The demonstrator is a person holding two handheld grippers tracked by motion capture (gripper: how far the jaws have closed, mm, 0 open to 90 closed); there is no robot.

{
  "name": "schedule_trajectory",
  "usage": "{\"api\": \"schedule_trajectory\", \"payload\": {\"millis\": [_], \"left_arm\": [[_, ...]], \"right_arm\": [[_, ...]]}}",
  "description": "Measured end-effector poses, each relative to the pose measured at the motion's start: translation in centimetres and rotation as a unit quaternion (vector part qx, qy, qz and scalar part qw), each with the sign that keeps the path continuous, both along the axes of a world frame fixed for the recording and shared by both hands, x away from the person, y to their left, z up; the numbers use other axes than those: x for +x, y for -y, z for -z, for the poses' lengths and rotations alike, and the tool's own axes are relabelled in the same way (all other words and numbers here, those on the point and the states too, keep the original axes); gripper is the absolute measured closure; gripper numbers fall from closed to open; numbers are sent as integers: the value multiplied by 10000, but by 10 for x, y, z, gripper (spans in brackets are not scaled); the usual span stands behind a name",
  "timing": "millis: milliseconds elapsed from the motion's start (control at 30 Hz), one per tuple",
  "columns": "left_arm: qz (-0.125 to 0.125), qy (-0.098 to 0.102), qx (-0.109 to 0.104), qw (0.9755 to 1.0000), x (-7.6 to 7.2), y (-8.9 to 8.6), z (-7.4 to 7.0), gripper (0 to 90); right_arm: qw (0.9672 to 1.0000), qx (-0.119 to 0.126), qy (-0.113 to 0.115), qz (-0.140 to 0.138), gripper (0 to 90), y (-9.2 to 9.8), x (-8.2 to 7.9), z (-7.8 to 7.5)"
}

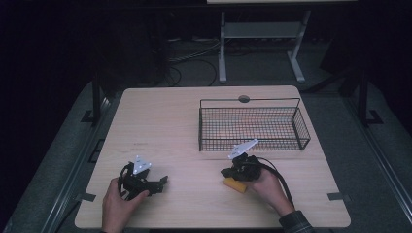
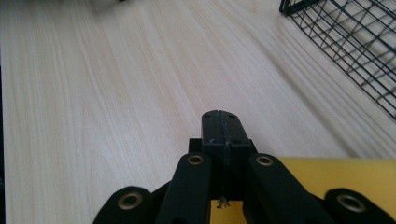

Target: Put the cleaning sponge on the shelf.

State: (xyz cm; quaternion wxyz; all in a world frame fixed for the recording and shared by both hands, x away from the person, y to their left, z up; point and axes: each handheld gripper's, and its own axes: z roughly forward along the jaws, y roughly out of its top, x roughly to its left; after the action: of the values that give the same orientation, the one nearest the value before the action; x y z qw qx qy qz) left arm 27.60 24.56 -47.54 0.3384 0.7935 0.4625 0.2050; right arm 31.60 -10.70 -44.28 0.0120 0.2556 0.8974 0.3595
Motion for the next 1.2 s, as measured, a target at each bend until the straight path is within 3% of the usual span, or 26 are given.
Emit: {"api": "schedule_trajectory", "payload": {"millis": [1200], "left_arm": [[7, -4, 11, 10000, 0, 0, 0, 130]], "right_arm": [[9977, -205, -87, 637, 896, 77, -31, -2]]}}
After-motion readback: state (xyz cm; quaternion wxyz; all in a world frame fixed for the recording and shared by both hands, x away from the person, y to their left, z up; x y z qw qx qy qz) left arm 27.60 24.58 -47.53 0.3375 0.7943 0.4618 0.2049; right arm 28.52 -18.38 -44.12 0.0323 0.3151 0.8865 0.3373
